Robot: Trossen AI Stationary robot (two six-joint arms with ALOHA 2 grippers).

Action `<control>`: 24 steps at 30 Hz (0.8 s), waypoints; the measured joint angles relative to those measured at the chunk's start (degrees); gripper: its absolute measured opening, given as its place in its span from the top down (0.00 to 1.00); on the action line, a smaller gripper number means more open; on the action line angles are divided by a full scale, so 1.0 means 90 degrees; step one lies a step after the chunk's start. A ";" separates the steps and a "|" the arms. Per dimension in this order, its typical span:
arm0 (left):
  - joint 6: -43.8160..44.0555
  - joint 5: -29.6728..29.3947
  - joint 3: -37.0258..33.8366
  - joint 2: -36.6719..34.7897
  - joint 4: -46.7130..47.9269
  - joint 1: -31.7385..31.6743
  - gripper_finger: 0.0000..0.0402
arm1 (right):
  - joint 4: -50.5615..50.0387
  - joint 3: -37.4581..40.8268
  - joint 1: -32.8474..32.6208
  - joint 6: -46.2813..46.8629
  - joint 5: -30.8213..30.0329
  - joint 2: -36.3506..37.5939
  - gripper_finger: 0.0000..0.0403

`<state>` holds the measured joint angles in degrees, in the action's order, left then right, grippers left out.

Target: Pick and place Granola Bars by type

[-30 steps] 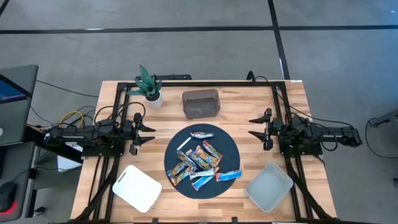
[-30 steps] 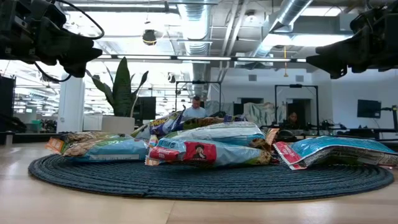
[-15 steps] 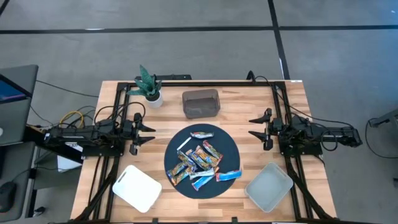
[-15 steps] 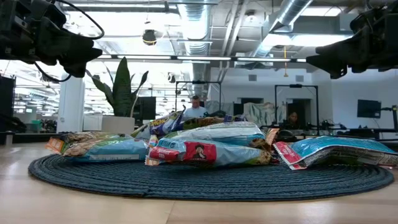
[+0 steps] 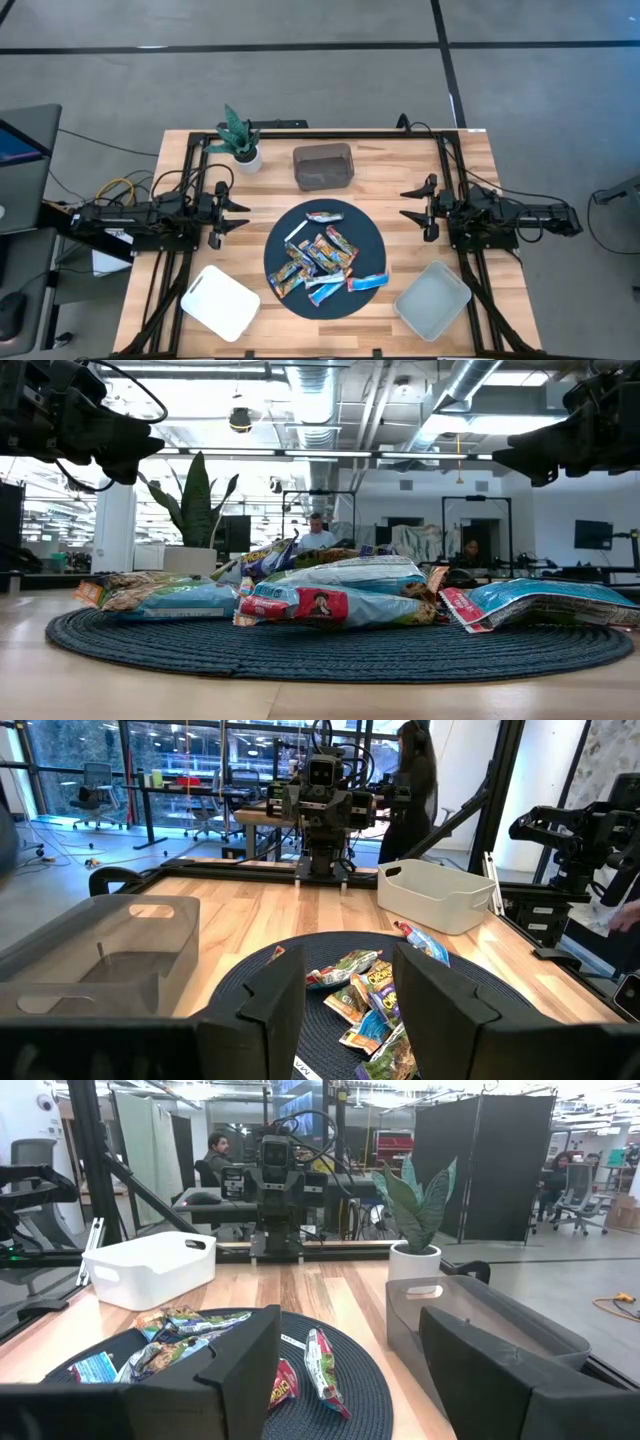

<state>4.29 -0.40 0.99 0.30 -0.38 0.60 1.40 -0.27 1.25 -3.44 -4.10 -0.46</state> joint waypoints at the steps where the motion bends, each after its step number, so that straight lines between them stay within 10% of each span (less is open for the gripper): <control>1: 0.0000 -0.0001 0.0000 0.0000 0.0000 0.0001 0.64 | 0.0001 0.0000 0.0001 0.0000 0.0000 0.0001 0.42; 24: 0.0283 -0.0004 -0.0017 0.0000 -0.0147 0.0002 0.64 | 0.0044 0.0001 0.0000 -0.1249 -0.0011 0.0001 0.42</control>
<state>6.85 -0.44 0.84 0.29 -1.71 0.62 1.80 -0.27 1.24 -14.69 -4.19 -0.45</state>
